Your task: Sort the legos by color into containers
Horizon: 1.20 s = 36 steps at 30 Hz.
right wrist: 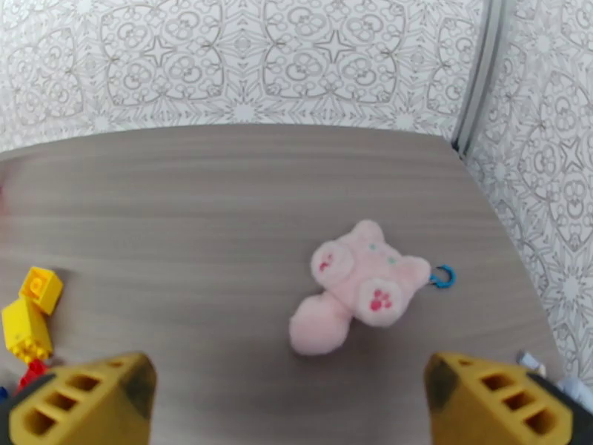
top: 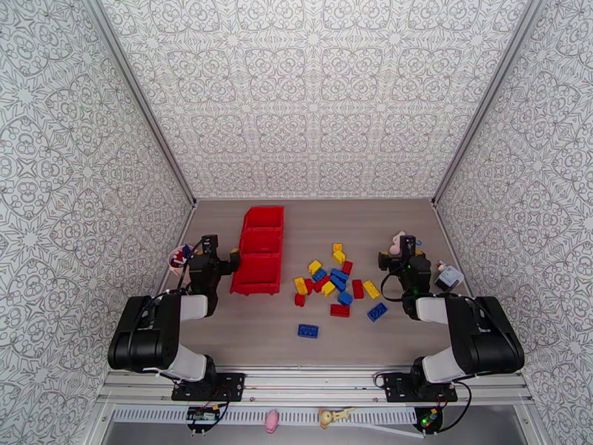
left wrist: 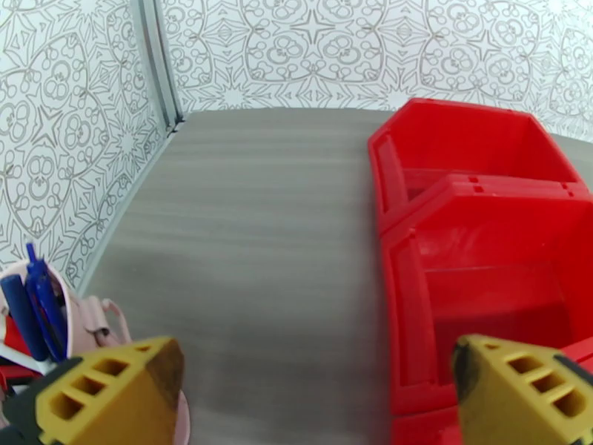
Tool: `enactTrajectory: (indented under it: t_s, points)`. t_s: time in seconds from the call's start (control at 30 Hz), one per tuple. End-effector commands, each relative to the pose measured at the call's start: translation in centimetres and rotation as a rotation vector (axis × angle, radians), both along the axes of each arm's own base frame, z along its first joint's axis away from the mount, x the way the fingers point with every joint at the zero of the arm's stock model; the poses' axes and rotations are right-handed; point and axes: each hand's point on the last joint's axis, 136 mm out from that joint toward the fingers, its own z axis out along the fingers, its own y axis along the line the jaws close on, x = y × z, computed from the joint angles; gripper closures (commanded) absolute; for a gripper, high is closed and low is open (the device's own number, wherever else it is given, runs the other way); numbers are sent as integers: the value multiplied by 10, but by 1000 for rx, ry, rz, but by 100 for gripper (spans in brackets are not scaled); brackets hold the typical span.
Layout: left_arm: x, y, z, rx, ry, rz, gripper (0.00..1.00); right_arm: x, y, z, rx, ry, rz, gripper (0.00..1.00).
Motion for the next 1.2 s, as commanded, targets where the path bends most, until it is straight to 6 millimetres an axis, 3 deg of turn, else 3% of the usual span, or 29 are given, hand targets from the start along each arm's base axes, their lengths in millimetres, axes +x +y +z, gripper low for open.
enactTrajectory:
  t_s: [0.0, 0.83, 0.97, 1.17]
  points:
    - [-1, 1, -5, 4, 16, 4, 0, 3, 0, 2, 10, -3, 0, 0]
    - [-2, 6, -3, -14, 10, 16, 0, 3, 0, 3, 10, -6, -1, 0]
    - [-7, 10, 11, -23, -5, 38, 0, 0, 4, 11, 7, -18, 25, 0]
    - [-16, -11, 42, -4, 20, -47, 0, -11, 14, 35, 18, -7, 76, 0]
